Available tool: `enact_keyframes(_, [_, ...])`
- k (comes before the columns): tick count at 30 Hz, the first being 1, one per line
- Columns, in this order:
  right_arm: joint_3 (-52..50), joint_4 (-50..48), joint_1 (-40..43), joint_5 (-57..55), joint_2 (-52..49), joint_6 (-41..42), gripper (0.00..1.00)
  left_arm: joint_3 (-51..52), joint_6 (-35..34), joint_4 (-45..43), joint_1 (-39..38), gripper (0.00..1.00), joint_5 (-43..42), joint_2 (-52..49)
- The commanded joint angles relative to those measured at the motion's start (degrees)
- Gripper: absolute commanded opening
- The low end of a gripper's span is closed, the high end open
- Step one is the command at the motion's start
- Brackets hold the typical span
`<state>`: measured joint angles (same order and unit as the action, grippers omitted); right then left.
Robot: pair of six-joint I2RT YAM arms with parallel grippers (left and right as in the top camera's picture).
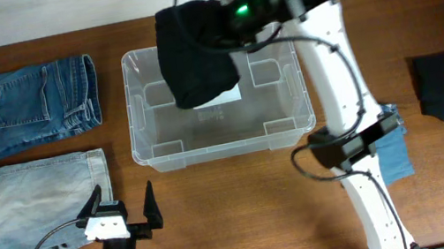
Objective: Pack container
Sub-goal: 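Lift the black garment and carry it over the clear bin, then lower the black garment into the bin's left side and release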
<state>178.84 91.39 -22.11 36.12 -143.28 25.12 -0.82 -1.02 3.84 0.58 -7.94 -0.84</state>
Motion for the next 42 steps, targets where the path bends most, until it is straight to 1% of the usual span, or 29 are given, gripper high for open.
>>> enact_keyframes(1, [1.03,-0.85,-4.81,-20.90,3.04,13.07,0.04,0.33,0.87,0.09,0.33,0.99,0.22,0.44])
enact_keyframes(3, [0.72,-1.90,-7.87,-25.00,2.95,15.34,0.04,0.33,0.87,0.09,0.33,1.00,0.22,0.44])
enact_keyframes(7, [0.44,-3.43,-12.98,-28.59,2.34,17.31,0.04,0.33,0.87,0.09,0.33,1.00,0.22,0.44])
enact_keyframes(11, [0.37,-3.45,-15.67,-31.61,1.11,17.38,0.04,0.33,0.87,0.07,0.33,0.99,0.20,0.44])
enact_keyframes(14, [-0.11,-3.10,-16.13,-31.76,-0.22,17.07,0.04,0.33,0.87,0.09,0.33,0.99,0.22,0.44])
enact_keyframes(18, [-0.42,-2.89,-16.13,-30.56,-1.64,14.19,0.04,0.33,0.87,0.09,0.33,0.99,0.22,0.44])
enact_keyframes(28, [-2.62,-4.79,-16.13,-29.66,-5.22,14.10,0.04,0.33,0.87,0.09,0.33,0.99,0.22,0.44])
enact_keyframes(35, [-9.27,-10.84,-16.13,-27.32,-5.64,11.47,0.04,0.33,0.87,0.09,0.33,0.99,0.22,0.44])
enact_keyframes(42, [-16.72,-16.76,-16.13,-25.31,-5.73,11.28,0.04,0.33,0.87,0.09,0.33,0.99,0.22,0.44])
